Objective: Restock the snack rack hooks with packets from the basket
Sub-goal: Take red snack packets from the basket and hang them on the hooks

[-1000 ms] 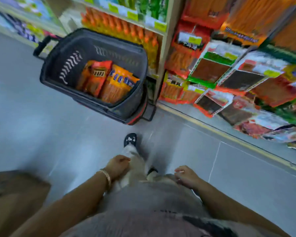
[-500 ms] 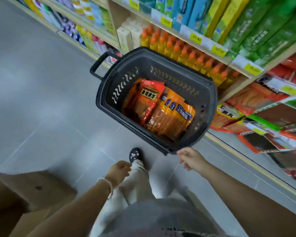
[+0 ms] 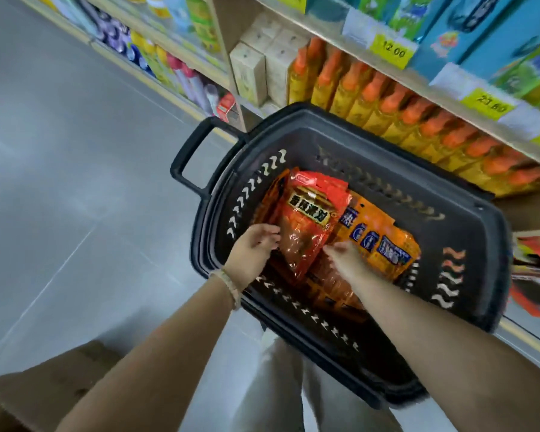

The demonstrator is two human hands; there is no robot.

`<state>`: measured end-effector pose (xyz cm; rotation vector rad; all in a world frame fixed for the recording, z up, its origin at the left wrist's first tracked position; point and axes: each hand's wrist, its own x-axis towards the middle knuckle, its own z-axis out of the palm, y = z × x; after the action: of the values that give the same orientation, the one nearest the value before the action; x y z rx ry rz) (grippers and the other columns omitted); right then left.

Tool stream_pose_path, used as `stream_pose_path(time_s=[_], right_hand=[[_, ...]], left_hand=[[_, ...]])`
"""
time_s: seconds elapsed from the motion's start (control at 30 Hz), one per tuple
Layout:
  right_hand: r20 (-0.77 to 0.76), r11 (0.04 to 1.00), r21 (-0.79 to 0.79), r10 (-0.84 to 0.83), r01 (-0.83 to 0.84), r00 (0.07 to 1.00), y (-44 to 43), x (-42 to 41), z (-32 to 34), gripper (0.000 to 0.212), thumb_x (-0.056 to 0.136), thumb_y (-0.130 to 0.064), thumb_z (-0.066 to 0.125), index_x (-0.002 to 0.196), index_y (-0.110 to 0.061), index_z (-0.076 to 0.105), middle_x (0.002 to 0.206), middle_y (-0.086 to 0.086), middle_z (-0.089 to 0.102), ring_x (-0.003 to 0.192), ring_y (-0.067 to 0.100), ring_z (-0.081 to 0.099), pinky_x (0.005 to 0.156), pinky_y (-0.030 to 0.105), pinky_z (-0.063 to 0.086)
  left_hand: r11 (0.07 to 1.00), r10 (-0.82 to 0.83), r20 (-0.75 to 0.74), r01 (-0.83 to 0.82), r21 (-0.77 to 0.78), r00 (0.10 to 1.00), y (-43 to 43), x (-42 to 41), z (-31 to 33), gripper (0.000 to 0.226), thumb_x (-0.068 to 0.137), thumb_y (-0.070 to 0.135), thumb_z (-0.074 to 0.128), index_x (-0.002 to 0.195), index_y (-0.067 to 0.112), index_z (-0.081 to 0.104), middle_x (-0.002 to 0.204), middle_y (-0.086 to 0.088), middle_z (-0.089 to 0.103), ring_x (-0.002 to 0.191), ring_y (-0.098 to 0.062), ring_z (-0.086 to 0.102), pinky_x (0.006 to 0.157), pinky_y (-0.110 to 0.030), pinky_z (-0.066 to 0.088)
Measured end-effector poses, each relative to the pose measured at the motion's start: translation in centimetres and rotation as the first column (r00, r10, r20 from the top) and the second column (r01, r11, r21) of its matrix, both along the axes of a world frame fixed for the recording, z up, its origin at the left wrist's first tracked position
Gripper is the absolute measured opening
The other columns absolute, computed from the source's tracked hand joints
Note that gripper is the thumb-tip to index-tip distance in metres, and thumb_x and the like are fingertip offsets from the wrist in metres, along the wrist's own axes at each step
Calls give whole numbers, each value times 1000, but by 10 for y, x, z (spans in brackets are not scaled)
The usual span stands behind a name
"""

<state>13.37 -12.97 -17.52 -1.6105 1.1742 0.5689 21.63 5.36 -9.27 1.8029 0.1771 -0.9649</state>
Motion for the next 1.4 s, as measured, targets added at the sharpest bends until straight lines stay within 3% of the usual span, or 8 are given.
stream_pose_path(time_s=[0.1, 0.23, 0.47, 0.67, 0.83, 0.93, 1.1, 1.4], right_hand=[[-82, 998, -21, -57, 56, 995, 4, 23, -34, 57, 89, -47, 57, 131, -10, 47, 122, 11, 57, 109, 32, 57, 93, 40, 47], [-170, 994, -82, -86, 73, 982, 10, 41, -58, 65, 89, -50, 55, 139, -12, 40, 142, 12, 45, 127, 36, 46, 106, 47, 39], [23, 956, -272, -105, 107, 994, 12, 13, -37, 34, 102, -29, 37, 126, -8, 46, 117, 9, 58, 113, 35, 56, 77, 32, 43], [57, 798, 166, -594, 579, 803, -20, -2, -5, 43, 100, -30, 42, 141, -21, 34, 137, 8, 51, 117, 26, 56, 98, 44, 46], [36, 787, 430, -505, 443, 862, -42, 1, 15, 34, 96, -20, 52, 130, -21, 52, 104, 3, 72, 89, 19, 70, 70, 36, 56], [22, 817, 477, -380, 324, 925, -39, 11, 16, 37, 95, -22, 53, 131, -18, 50, 104, 5, 71, 91, 21, 69, 70, 36, 56], [88, 944, 259, -234, 205, 968, -28, 33, -8, 30, 94, -40, 52, 117, -20, 53, 120, 7, 61, 98, 19, 63, 79, 32, 55], [-26, 964, -227, -150, 140, 988, -7, 60, -60, 42, 87, -41, 63, 106, -8, 47, 103, 7, 60, 74, 20, 59, 58, 23, 42]], left_hand=[[995, 6, -55, 0, 104, 998, -5, 7, -32, 14, 95, 16, 51, 106, 20, 59, 111, -2, 62, 100, -14, 58, 93, -26, 45], [983, -52, -137, 75, 169, 989, -2, 9, -56, 16, 94, 21, 52, 109, 23, 59, 101, 6, 59, 88, -6, 54, 78, -17, 41], [986, 8, -164, 20, 166, 986, -2, 11, -55, 23, 93, 21, 51, 115, 23, 57, 102, 6, 62, 83, -6, 57, 58, -8, 46], [977, 82, -142, -51, 208, 986, -4, 15, -55, 52, 90, 41, 55, 137, 25, 39, 128, 5, 49, 111, -9, 47, 93, -23, 37], [993, 102, -428, -64, 104, 898, -1, 27, -44, 96, 53, 81, 64, 126, 20, 56, 121, -4, 63, 112, -28, 59, 102, -48, 41], [986, -42, -317, 91, 142, 947, 4, 30, -44, 55, 68, 60, 72, 103, 18, 65, 101, -3, 71, 98, -24, 65, 96, -47, 48], [948, -20, 23, 12, 317, 1000, 13, 38, -51, 15, 87, 37, 62, 92, 24, 58, 82, 4, 68, 73, -13, 67, 57, -21, 48], [900, -159, 1, 144, 411, 987, 14, 35, -60, 12, 91, 37, 51, 86, 28, 46, 84, 3, 60, 69, -13, 60, 57, -26, 51]])
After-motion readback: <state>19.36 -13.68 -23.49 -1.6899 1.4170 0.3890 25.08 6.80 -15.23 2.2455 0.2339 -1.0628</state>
